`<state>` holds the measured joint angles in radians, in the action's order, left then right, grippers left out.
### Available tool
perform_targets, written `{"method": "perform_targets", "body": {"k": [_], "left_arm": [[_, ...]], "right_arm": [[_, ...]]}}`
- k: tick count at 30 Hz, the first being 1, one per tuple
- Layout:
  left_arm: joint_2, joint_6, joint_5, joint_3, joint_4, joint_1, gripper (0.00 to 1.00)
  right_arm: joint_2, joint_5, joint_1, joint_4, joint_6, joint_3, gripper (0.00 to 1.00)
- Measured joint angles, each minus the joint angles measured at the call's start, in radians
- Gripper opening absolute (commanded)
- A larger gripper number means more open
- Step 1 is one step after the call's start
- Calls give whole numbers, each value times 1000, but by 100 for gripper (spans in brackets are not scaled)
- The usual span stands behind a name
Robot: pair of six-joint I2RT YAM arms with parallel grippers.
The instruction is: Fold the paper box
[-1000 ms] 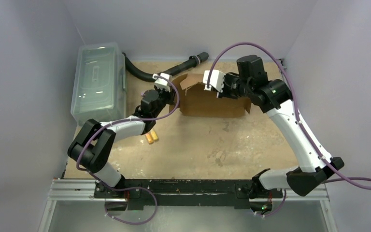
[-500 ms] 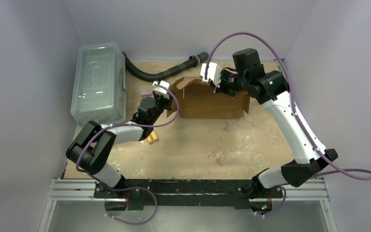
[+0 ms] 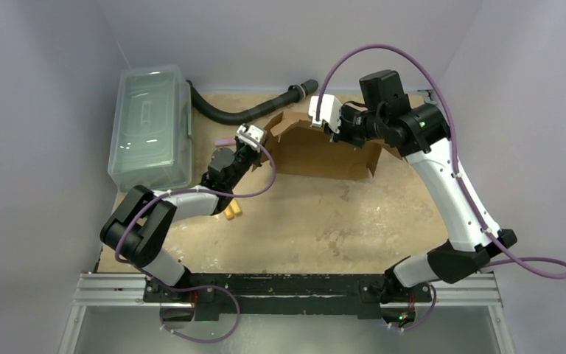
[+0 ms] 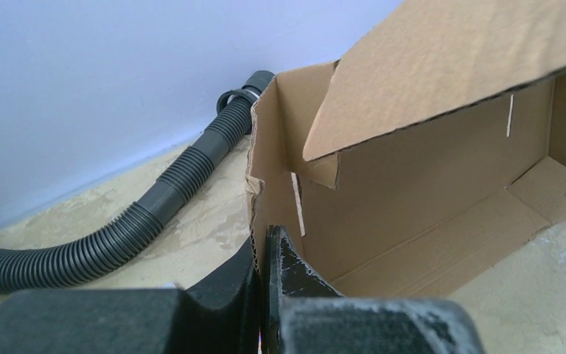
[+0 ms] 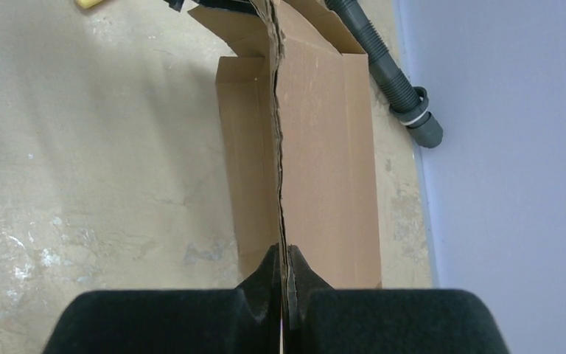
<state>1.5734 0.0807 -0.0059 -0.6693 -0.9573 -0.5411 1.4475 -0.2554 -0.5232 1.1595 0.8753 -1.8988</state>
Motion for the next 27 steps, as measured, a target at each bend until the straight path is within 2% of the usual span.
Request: {"method": "perform_targets", "body": {"k": [14, 21, 27], "left_arm": [[97, 153, 8, -14, -100, 0, 0], [148, 225, 13, -37, -202, 5, 0], [186, 272, 51, -82, -216, 18, 0]], "right_arm": [[165, 3, -1, 68, -27, -190, 0], [184, 6, 0, 90, -54, -253, 0], [190, 2, 0, 100, -83, -257, 0]]}}
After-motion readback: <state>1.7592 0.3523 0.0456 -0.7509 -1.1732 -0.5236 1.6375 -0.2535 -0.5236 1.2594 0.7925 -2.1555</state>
